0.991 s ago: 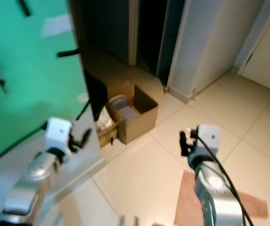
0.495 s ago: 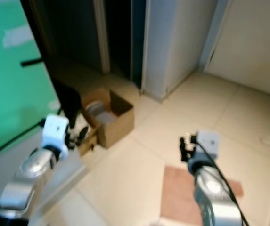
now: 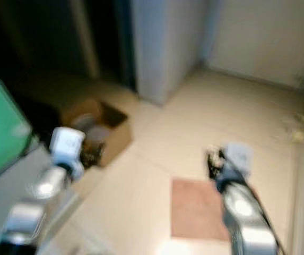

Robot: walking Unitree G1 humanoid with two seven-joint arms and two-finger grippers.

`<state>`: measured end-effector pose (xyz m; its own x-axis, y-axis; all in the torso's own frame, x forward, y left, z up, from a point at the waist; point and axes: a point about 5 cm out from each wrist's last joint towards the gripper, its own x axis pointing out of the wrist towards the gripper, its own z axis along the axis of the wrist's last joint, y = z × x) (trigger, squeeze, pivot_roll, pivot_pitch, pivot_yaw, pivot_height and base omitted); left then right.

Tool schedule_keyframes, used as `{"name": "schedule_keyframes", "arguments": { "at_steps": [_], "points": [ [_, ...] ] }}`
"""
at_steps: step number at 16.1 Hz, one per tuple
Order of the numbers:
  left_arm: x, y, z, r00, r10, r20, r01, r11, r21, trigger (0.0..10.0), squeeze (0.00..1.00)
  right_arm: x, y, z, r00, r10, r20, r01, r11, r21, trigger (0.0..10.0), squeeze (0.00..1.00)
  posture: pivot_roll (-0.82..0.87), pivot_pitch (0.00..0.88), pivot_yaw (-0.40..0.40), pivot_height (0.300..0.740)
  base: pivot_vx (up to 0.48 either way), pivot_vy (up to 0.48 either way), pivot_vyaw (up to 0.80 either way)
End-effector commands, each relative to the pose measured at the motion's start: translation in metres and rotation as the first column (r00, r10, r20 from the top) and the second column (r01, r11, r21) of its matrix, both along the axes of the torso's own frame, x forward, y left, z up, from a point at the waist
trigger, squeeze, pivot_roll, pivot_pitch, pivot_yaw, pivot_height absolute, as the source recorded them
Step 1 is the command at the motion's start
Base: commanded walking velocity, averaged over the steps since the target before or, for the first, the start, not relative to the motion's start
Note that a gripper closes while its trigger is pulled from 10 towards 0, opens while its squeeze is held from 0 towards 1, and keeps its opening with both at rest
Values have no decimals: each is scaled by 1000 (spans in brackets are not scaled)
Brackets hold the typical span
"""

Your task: Hang keys on a hook

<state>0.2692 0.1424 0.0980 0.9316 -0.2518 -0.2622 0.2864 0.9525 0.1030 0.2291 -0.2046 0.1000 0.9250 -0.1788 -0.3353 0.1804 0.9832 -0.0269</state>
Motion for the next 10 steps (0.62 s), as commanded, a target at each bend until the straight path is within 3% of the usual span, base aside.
{"name": "schedule_keyframes", "arguments": {
  "at_steps": [1, 2, 6, 8, 10],
  "points": [
    [1, 13, -1, 999, 35, -7, -35, 999, 37, 10000, 0, 3, 7, 4, 1000, 15, 16, -15, 1000, 15, 10000, 0, -111, 0, 30, 740, 0, 0, -800],
    [2, 14, -1, 999, 32, -11, -31, 998, 45, 10000, 0, 3, 7, 3, 1000, 5, 13, -6, 1000, 16, 10000, 0, -112, 0, 36, 740, 0, 0, -800],
    [10, 11, 1, 1000, 13, 3, -13, 998, 58, 10000, 0, 3, 4, 3, 999, -34, 14, 34, 999, 14, 10000, 0, -130, 0, 58, 740, 0, 68, 0],
    [12, 5, 3, 1000, -13, 20, 12, 996, 83, 10000, 0, 2, 0, 3, 998, -61, 8, 61, 998, 1, 10000, 0, -145, 0, 70, 740, 0, -480, -800],
    [14, 2, 0, 1000, -1, -9, 1, 999, 33, 10000, 0, -1, -8, 6, 995, -92, 28, 93, 996, -12, 10000, 0, -174, 0, 94, 740, 0, -240, 0]
  ]
}}
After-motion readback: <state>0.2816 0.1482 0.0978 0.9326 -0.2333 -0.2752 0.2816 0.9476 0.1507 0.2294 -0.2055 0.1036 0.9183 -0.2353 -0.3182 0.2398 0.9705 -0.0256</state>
